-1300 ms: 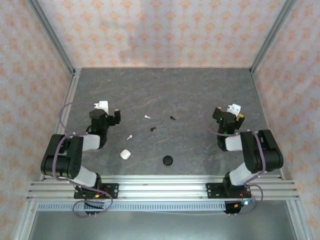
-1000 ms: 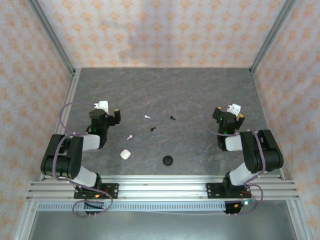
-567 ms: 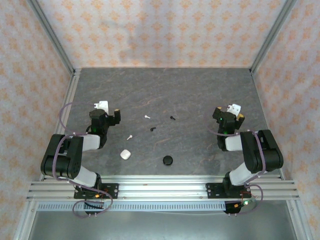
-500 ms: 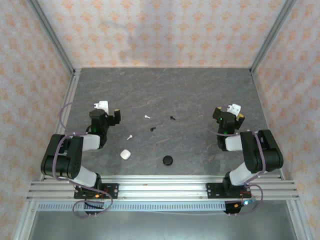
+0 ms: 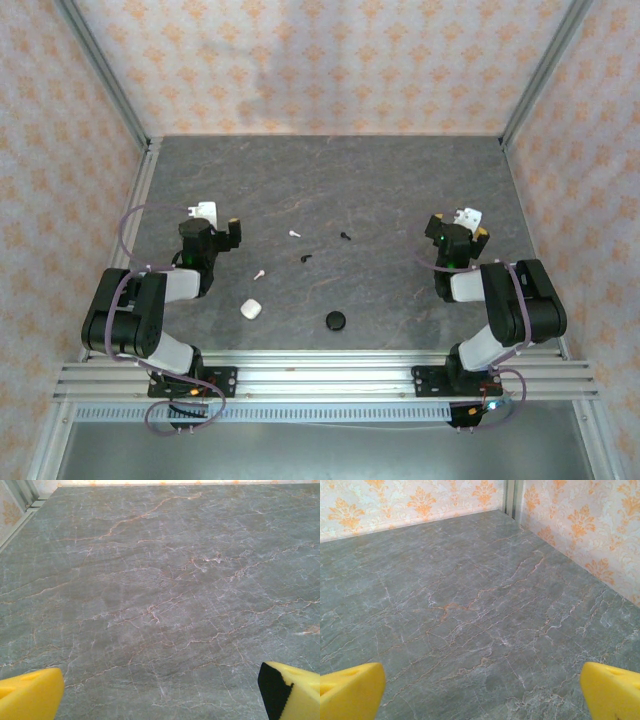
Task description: Insert wireless bluetooth earbuds into charging case
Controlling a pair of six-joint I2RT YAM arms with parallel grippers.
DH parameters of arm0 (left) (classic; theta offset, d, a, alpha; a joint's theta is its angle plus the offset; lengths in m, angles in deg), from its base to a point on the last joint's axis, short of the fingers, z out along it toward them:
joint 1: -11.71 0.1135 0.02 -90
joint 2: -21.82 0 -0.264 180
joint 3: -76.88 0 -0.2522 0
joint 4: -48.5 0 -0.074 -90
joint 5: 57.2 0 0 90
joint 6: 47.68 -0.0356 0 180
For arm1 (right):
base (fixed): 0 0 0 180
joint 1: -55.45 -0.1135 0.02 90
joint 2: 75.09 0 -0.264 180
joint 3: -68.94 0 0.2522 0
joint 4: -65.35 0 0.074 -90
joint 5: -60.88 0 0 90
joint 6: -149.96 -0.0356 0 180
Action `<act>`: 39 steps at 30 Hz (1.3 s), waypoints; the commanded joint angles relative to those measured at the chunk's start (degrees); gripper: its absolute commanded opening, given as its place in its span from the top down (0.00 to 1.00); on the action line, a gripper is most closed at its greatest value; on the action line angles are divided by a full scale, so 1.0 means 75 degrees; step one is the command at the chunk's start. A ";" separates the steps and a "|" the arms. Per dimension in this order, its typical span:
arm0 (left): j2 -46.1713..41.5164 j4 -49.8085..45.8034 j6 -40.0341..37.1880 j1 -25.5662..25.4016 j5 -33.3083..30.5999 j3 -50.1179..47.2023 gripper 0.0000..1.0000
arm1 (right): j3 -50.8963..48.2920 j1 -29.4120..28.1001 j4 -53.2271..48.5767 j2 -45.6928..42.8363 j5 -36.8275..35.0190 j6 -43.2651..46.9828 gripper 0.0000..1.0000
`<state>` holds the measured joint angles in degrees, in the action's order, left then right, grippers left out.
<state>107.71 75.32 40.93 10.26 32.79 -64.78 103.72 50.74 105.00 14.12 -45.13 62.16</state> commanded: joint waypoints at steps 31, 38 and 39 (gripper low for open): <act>-0.0769 -0.6850 0.1325 0.0041 -0.1017 0.3642 0.00 | 0.2771 0.0019 -0.6944 -0.2335 -0.0317 -0.1052 0.01; -0.0928 -0.8231 0.1552 0.0041 0.0015 0.4211 0.00 | 0.4694 0.0025 -1.0244 -0.2150 0.1494 -0.1649 0.01; -0.0908 -0.8409 0.1600 0.0034 0.0234 0.4263 0.00 | 0.4934 0.0019 -1.0608 -0.2103 0.1593 -0.1634 0.01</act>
<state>101.35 21.33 50.92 10.28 30.03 -35.12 135.65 50.79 40.98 -2.36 -39.47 51.73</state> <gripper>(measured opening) 0.996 0.993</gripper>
